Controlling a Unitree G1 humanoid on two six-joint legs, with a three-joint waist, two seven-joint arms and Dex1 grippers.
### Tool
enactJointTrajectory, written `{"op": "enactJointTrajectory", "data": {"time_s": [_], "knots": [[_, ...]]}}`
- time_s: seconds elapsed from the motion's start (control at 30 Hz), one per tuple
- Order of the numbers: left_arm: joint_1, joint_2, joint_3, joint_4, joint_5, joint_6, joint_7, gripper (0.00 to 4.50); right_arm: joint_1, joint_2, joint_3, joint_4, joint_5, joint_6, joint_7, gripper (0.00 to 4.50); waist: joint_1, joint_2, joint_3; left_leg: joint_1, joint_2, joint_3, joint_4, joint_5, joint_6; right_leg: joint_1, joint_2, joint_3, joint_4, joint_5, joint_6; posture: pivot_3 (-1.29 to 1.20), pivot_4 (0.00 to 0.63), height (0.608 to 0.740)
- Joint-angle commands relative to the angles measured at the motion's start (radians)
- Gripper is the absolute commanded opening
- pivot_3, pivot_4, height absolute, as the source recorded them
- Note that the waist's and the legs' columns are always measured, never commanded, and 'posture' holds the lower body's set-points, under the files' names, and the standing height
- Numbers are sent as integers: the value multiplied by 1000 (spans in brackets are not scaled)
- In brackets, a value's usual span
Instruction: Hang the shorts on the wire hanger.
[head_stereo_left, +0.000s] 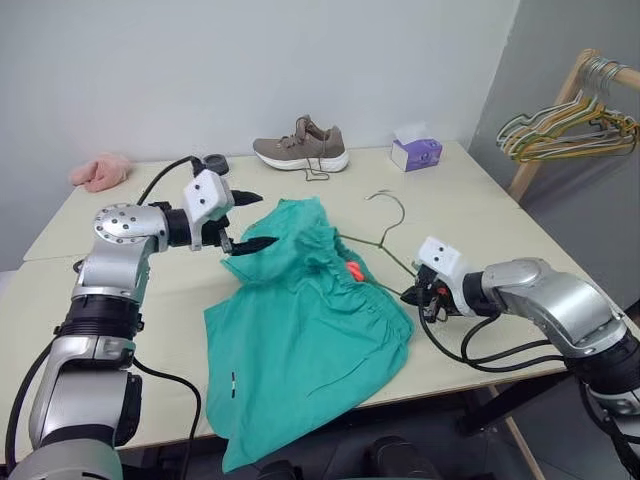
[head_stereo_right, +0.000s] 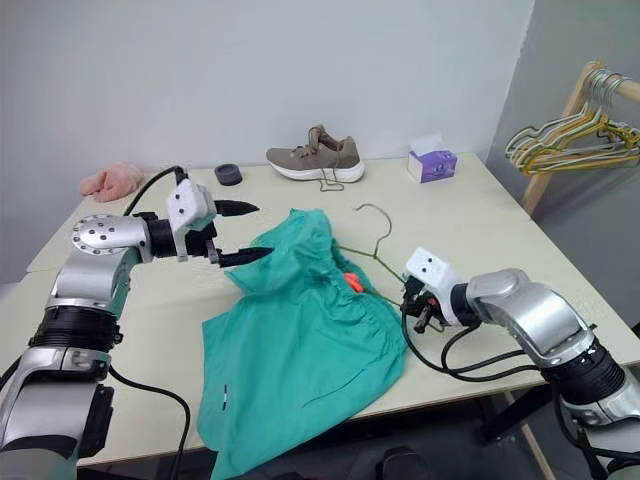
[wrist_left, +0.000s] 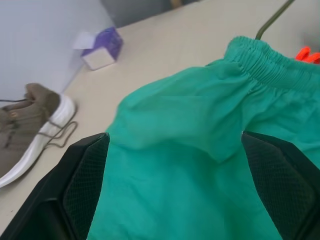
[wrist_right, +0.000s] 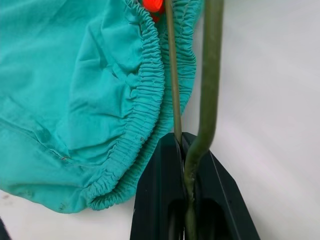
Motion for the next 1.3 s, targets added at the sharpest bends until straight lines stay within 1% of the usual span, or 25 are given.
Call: {"op": "enactJointTrajectory", "data": {"time_s": [0.03, 0.27, 0.33, 0.47, 0.57, 0.73, 0.77, 0.97, 1.0, 1.1, 1.2, 1.3], "knots": [[-50, -16, -26, 25, 28, -66, -29, 4441, -8, -30, 26, -57, -101, -124, 21, 0, 0, 0, 0, 0, 0, 0, 0, 0, 0, 0, 0, 0, 0, 0, 0, -183, 0, 740], [11, 1, -99, 20, 55, -78, -156, 4441, 8, -33, 29, -78, -197, -208, 38, 0, -13, 0, 0, 0, 0, 0, 0, 0, 0, 0, 0, 1, 0, 0, 0, -206, 0, 740], [13, -5, -101, 36, 67, -87, -147, 4441, 7, -32, 26, -83, -218, -227, 46, 0, -23, 0, 0, 0, 0, 0, 0, 0, 0, 0, 0, 1, 0, 0, 0, -206, 0, 740], [-3, -36, -97, 83, 99, -104, -84, 4441, 6, -24, 24, -101, -255, -273, 67, 0, -26, 0, 0, 0, 0, 0, 0, 0, 0, 0, 0, 1, 1, 0, 0, -207, 0, 740], [2, -57, -86, 74, 83, -85, -71, 3858, -6, -16, 26, -106, -282, -297, 82, 0, -27, 0, 0, 0, 0, -1, 1, 0, 0, 0, 0, 1, 1, 0, 0, -208, 0, 740], [37, -62, -79, 13, 48, -32, -96, 2326, -14, -4, 22, -108, -308, -309, 107, 0, -28, 0, 0, 0, 0, -1, 1, 0, 0, 0, -1, 1, 1, 0, 0, -206, 0, 740], [43, -62, -79, 3, 44, -23, -99, 1941, -15, -1, 21, -109, -310, -309, 111, 0, -28, 0, 0, 0, 0, -1, 0, 0, 0, 0, -1, 1, 1, 0, 0, -206, 0, 740], [72, -57, -76, -49, 30, 18, -98, 170, -4, 14, 21, -115, -325, -338, 142, 0, -28, 0, 0, 0, 0, -2, 1, 0, 0, 0, -1, 0, 1, 0, 0, -203, 0, 740], [75, -54, -75, -51, 32, 20, -97, 74, 5, 5, 21, -113, -326, -353, 156, 0, -28, 0, 0, 0, 0, -2, 1, 0, 0, 0, -1, 0, 2, 0, 0, -202, 0, 740], [83, -41, -74, -49, 44, 21, -103, 74, 56, -66, 7, -66, -350, -462, 205, 0, -27, 0, 0, 0, 0, -2, 1, 0, 0, 1, -1, 0, 1, 0, 0, -201, 0, 740], [91, -27, -72, -56, 42, 41, -116, 0, 102, -131, -24, 35, -384, -568, 218, 757, -25, 0, 0, 0, -1, -1, 1, 0, 0, 1, -1, 0, 1, 0, 0, -200, 0, 740], [103, -5, -76, -63, 38, 70, -133, 0, 146, -193, -87, 146, -390, -603, 216, 1813, -26, 0, 0, 1, -1, 0, 1, 0, 0, 1, -2, 0, 1, 0, 0, -200, 0, 740]]}}
